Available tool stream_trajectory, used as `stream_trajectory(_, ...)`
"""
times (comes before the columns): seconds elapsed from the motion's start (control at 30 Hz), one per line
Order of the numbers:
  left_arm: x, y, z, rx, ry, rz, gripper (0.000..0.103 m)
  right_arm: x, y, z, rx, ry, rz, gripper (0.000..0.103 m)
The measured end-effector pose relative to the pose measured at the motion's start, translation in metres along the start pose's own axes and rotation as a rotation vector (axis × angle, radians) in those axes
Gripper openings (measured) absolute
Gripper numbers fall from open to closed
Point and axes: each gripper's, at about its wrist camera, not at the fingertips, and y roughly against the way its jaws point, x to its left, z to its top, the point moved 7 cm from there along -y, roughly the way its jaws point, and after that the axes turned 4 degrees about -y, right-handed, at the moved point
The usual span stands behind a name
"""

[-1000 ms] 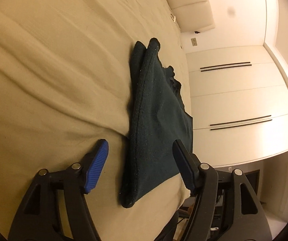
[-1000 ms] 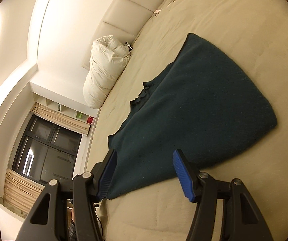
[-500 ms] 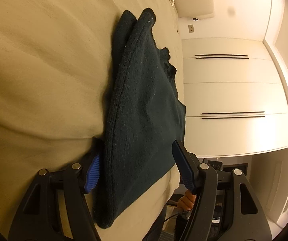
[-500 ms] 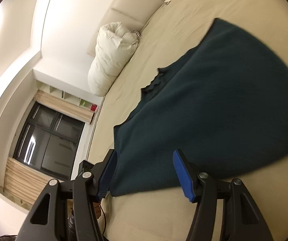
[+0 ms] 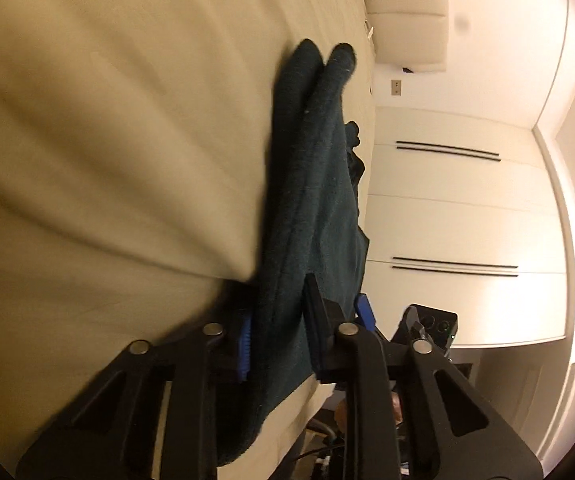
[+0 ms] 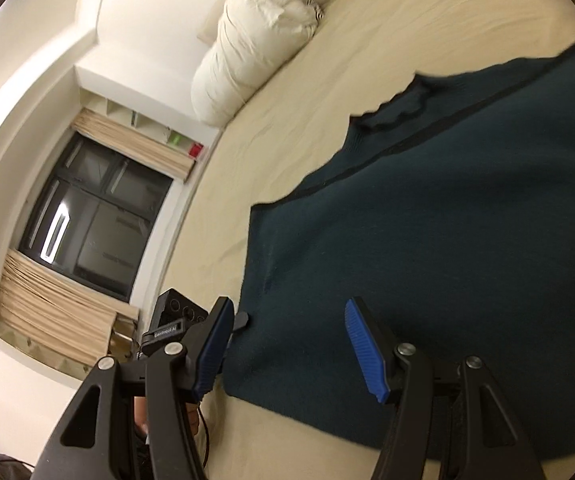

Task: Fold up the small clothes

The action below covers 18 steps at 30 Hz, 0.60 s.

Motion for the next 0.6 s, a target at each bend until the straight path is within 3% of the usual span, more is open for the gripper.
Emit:
stream_trajectory(0.3,-0.002,-0.002,-0.002,0.106,-0.031,0.014,0.020,-0.002,-0.020,-0.013,0.051,-0.007,0.002,0.062)
stream_trajectory(0.47,-0.006,-0.015,-0.016,0.247,-0.112,0.075,0.021,-0.008,-0.013,-0.016,0.044,-0.029,-0.002,0.062)
stream_trajectory(0.6,-0.001,-0.003,-0.006,0.204,-0.081,0.052,0.021,-0.004,-0.013,-0.014,0.046,-0.014,-0.001,0.062)
